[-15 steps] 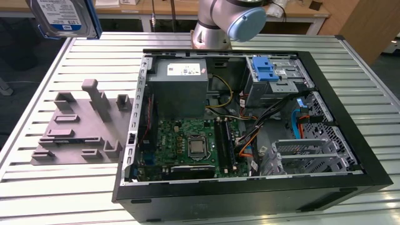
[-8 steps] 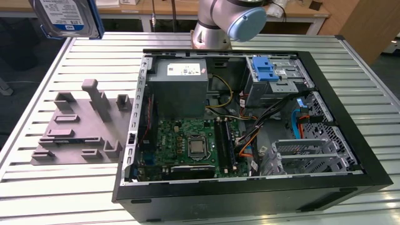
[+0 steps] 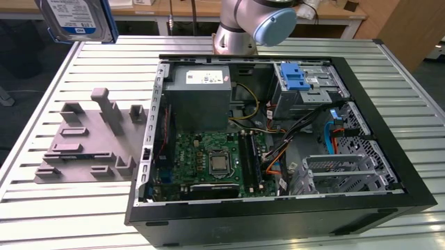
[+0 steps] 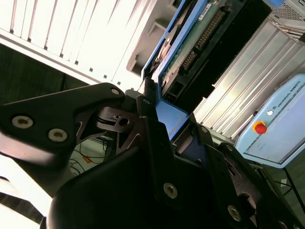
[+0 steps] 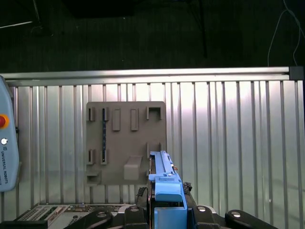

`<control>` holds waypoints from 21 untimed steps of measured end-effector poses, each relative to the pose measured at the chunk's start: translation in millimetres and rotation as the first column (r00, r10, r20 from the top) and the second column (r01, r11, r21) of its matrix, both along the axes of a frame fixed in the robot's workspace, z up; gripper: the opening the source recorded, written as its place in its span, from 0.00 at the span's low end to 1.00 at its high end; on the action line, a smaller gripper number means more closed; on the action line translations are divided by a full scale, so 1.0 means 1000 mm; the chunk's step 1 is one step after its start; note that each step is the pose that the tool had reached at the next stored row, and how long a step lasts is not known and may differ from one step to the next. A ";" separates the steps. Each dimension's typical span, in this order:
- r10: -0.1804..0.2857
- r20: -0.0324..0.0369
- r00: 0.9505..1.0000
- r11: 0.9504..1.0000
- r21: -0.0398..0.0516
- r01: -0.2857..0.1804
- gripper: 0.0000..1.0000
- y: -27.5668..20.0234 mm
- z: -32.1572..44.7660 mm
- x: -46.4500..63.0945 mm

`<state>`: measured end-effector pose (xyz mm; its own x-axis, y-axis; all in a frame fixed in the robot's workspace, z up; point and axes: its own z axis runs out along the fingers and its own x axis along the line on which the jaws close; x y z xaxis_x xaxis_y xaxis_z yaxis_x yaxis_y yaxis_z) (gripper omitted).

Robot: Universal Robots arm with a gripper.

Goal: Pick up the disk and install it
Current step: 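Pick up the disk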

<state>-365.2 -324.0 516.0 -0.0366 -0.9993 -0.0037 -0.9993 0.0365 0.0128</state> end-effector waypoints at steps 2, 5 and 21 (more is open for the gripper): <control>0.000 0.000 1.000 1.000 0.000 0.000 0.36 -0.0001 0.0000 0.001; 0.000 0.000 1.000 1.000 0.000 0.000 0.36 0.0000 -0.0001 0.002; 0.000 0.000 1.000 1.000 0.000 0.000 0.36 0.0000 -0.0001 0.007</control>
<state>-358.0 -324.1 516.0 -0.0365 -0.9993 -0.0038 -0.9993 0.0364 0.0127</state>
